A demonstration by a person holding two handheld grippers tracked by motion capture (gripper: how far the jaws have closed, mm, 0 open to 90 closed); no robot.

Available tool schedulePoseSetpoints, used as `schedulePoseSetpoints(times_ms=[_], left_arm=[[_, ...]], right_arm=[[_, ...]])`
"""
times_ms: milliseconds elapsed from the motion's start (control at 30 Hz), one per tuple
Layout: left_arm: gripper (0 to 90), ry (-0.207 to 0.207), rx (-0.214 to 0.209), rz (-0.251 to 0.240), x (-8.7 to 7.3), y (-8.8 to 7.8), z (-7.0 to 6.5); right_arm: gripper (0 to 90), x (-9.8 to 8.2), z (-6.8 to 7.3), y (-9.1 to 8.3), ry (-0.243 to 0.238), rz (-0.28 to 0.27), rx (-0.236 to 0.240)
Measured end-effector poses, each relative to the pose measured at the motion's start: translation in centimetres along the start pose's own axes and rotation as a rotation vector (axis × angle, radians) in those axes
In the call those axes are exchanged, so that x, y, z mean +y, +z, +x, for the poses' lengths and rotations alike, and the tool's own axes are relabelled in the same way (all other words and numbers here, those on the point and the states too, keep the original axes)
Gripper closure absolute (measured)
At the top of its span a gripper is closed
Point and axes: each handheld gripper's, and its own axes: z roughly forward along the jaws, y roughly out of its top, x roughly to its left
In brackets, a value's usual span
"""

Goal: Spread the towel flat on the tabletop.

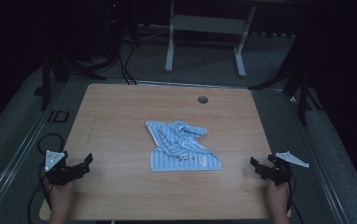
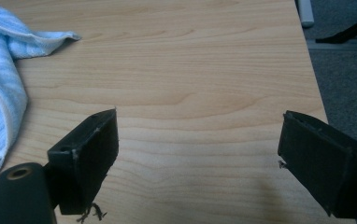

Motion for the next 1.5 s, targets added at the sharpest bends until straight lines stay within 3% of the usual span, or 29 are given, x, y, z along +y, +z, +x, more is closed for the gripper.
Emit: schedulePoseSetpoints(times_ms=[167, 200, 267, 333, 367, 433, 500, 533, 567, 600, 633, 667, 700, 733, 767, 800, 833, 900, 933, 967, 1000, 1067, 1100, 1167, 1233, 1300, 1333, 1367, 1500], left_arm=[[1.3, 0.026, -0.080, 0.012, 0.2, 0.0, 0.1], [1.3, 0.054, -0.111, 0.061, 0.4, 0.1, 0.1], [1.3, 0.082, -0.123, 0.111, 0.5, 0.2, -0.1], [1.3, 0.085, -0.162, 0.178, 0.7, 0.4, -0.2], [1.3, 0.085, -0.162, 0.178, 0.7, 0.4, -0.2], [1.3, 0.156, -0.157, 0.242, 1.0, 0.5, -0.7], [4.3, 0.185, -0.146, 0.255, 1.1, 0.5, -0.8], [4.3, 0.204, -0.155, 0.301, 1.4, 0.5, -1.0], [4.3, 0.204, -0.155, 0.301, 1.4, 0.5, -1.0], [4.3, 0.203, -0.165, 0.323, 1.5, 0.5, -1.0], [4.3, 0.194, -0.178, 0.348, 1.6, 0.5, -1.0], [4.3, 0.179, -0.190, 0.410, 1.9, 0.5, -1.0], [4.3, 0.190, -0.191, 0.440, 2.1, 0.5, -1.0], [4.3, 0.190, -0.191, 0.440, 2.1, 0.5, -1.0], [4.3, 0.217, -0.188, 0.464, 2.2, 0.5, -1.2], [4.3, 0.275, -0.171, 0.520, 2.3, 0.4, -1.6], [4.3, 0.275, -0.171, 0.520, 2.3, 0.4, -1.6], [4.3, 0.299, -0.206, 0.612, 2.6, 0.4, -2.2], [4.3, 0.299, -0.206, 0.612, 2.6, 0.4, -2.2], [4.3, 0.345, -0.185, 0.623, 2.9, 0.2, -2.8], [4.3, 0.345, -0.185, 0.623, 2.9, 0.2, -2.8], [4.3, 0.381, -0.202, 0.667, 3.3, 0.1, -3.2], [4.0, 0.418, -0.221, 0.712, 3.6, 0.2, -3.6], [3.6, 0.466, -0.213, 0.744, 3.8, 0.2, -3.9], [3.6, 0.471, -0.225, 0.771, 4.0, 0.3, -4.0], [3.6, 0.494, -0.245, 0.842, 4.3, 0.4, -4.1], [3.6, 0.494, -0.245, 0.842, 4.3, 0.4, -4.1], [3.6, 0.524, -0.226, 0.870, 4.4, 0.4, -4.3], [4.1, 0.534, -0.202, 0.919, 4.8, 0.8, -4.5]], right_arm=[[12.2, 0.3, 0.1, 0.4, -0.029, 0.030, 0.025], [12.4, 0.4, 0.2, 0.6, -0.055, 0.060, 0.032], [12.4, 0.6, 0.2, 0.7, -0.073, 0.080, 0.050], [12.7, 0.9, 0.2, 0.7, -0.094, 0.105, 0.070], [12.7, 0.9, 0.2, 0.7, -0.094, 0.105, 0.070], [13.5, 1.6, 0.6, 0.9, -0.158, 0.206, 0.125], [14.1, 2.0, 1.3, 0.8, -0.235, 0.227, 0.096], [14.0, 2.2, 1.5, 0.8, -0.247, 0.251, 0.124], [14.0, 2.2, 1.5, 0.8, -0.247, 0.251, 0.124], [13.4, 2.7, 1.9, 1.1, -0.257, 0.333, 0.201], [13.4, 2.7, 1.9, 1.1, -0.257, 0.333, 0.201], [13.4, 3.0, 2.5, 1.2, -0.306, 0.391, 0.200], [13.4, 3.2, 2.8, 1.2, -0.333, 0.403, 0.184], [13.4, 3.5, 3.0, 1.2, -0.342, 0.434, 0.185], [13.4, 3.5, 3.0, 1.2, -0.342, 0.434, 0.185], [13.6, 4.1, 3.3, 1.2, -0.345, 0.488, 0.216], [13.5, 4.3, 3.5, 1.2, -0.359, 0.522, 0.234], [13.8, 4.8, 3.9, 1.1, -0.422, 0.573, 0.252], [13.8, 4.8, 3.9, 1.1, -0.422, 0.573, 0.252], [14.0, 5.2, 4.1, 1.1, -0.460, 0.625, 0.270], [14.0, 5.5, 4.1, 1.2, -0.463, 0.656, 0.279], [14.0, 5.6, 4.2, 1.3, -0.472, 0.694, 0.287], [15.1, 5.8, 4.5, 1.5, -0.531, 0.763, 0.262], [16.4, 6.0, 4.9, 1.7, -0.580, 0.822, 0.238], [16.5, 6.1, 5.2, 1.9, -0.578, 0.866, 0.252], [16.5, 6.1, 5.4, 2.1, -0.572, 0.917, 0.274], [16.5, 6.1, 5.5, 2.3, -0.571, 0.939, 0.285], [16.5, 6.0, 5.6, 2.4, -0.569, 0.960, 0.286], [14.8, 6.0, 6.1, 2.8, -0.578, 0.987, 0.274]])
